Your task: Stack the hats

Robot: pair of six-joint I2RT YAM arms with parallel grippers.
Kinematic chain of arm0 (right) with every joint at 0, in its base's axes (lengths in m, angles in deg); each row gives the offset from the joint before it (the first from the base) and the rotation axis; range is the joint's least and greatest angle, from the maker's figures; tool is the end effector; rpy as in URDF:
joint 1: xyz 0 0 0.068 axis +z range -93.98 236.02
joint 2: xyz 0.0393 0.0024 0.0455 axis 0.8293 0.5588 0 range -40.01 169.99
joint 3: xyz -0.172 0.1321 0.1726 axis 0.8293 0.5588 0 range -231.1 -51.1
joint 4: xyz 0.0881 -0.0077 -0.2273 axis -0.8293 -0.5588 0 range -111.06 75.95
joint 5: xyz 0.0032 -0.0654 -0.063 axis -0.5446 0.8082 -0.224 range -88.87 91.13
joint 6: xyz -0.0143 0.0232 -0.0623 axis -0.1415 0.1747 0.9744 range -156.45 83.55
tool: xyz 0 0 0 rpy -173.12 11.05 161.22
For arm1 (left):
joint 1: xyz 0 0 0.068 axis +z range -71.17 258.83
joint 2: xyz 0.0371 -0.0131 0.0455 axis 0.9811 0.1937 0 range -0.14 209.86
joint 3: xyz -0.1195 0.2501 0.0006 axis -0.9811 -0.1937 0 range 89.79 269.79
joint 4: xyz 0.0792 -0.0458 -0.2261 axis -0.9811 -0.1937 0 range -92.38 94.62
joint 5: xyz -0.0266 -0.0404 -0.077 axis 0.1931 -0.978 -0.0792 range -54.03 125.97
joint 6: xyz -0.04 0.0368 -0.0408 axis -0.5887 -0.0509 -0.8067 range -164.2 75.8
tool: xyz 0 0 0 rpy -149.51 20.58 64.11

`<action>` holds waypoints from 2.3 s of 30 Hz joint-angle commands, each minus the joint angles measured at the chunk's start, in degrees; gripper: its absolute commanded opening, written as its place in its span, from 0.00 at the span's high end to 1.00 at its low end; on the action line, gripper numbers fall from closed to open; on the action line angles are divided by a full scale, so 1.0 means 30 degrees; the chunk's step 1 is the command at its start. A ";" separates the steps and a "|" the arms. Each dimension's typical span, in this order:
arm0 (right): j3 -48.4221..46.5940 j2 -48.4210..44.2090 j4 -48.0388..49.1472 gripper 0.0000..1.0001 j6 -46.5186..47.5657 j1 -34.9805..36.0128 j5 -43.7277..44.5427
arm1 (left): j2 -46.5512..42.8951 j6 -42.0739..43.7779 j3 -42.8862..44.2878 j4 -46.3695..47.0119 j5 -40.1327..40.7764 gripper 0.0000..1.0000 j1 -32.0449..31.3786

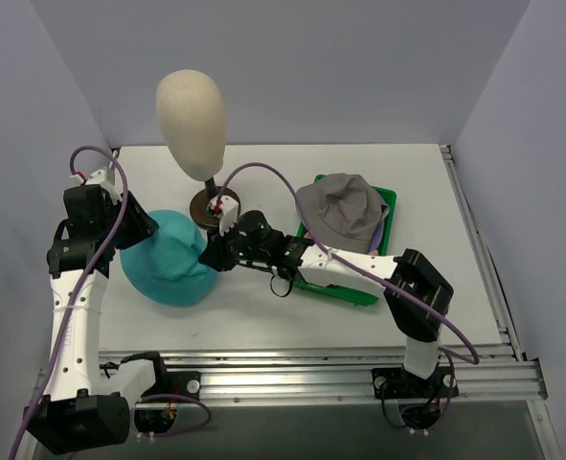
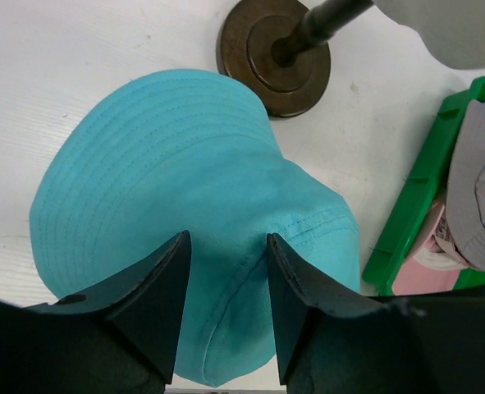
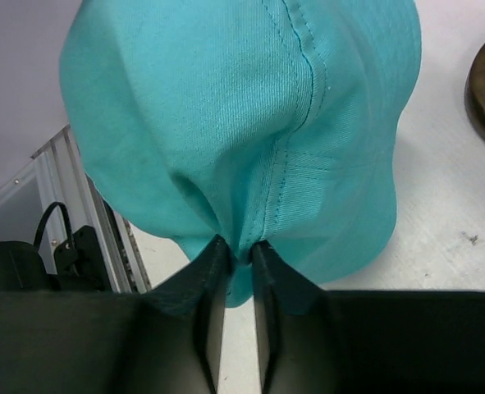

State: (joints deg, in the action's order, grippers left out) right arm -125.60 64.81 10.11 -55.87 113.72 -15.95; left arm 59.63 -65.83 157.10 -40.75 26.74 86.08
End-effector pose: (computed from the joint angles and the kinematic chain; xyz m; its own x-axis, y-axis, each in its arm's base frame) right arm 0.2214 0.3801 0.2972 -0.3745 0.0024 -0.9272 -0.8901 0.2791 0.3602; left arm 0.2017 0.0167 0.3562 -0.5659 -0.4387 -0.6980 -0.2231 0.8966 -0.3826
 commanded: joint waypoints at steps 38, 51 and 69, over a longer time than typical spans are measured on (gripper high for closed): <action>-0.8741 0.1918 -0.6414 0.59 0.0614 -0.0071 0.1972 | -0.1437 -0.0584 -0.0170 0.1234 0.0266 0.41 0.0104; -0.7280 0.1361 -0.5918 0.54 0.0438 -0.0568 0.2706 | 0.0349 -0.0350 -0.0669 0.2407 -0.0438 0.40 -0.0247; -0.7656 0.0158 -0.5389 0.47 0.0438 -0.1329 0.3348 | 0.1579 0.0149 0.2027 0.1848 -0.0056 0.37 -0.0774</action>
State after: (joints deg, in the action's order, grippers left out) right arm -146.47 66.71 -7.90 -54.36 110.72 -8.00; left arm 63.24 -66.07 160.31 -35.83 26.63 84.04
